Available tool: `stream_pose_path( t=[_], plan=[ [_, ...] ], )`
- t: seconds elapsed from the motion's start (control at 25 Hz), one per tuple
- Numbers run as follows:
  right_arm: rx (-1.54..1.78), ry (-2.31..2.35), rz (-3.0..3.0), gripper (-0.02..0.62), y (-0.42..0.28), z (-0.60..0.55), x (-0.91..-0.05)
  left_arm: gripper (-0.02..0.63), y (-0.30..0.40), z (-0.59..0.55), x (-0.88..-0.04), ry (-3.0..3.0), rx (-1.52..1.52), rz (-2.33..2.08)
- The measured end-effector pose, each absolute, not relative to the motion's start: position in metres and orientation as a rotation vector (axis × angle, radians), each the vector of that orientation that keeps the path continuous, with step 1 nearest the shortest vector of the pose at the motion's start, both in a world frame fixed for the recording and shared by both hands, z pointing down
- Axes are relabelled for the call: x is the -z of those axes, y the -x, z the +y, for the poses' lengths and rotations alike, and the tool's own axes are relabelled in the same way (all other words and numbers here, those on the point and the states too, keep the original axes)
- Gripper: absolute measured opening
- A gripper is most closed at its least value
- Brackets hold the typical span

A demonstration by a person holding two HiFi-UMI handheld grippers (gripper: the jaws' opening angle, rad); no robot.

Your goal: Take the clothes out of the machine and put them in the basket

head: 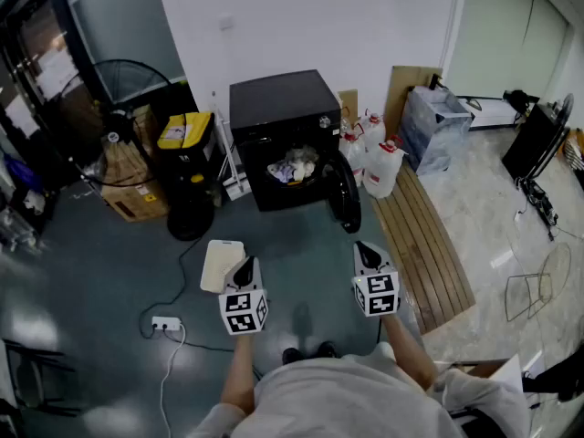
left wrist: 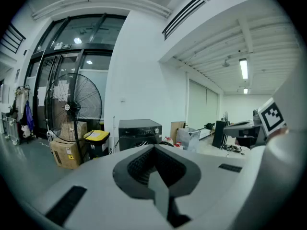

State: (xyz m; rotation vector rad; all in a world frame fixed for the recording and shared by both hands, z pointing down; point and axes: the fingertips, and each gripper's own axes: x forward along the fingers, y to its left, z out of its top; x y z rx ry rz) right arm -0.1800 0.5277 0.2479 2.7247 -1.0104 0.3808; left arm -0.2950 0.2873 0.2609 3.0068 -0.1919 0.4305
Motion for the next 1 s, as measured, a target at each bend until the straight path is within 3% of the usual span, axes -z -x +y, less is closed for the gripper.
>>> stream_pose_path(
  t=[1.0],
  plan=[
    [-0.382,-2.695,-1.126,0.022,0.155,0.548,-0.260,0.017,0.267,0.322,-0.263,-3.015,-0.439,-0.263]
  ],
)
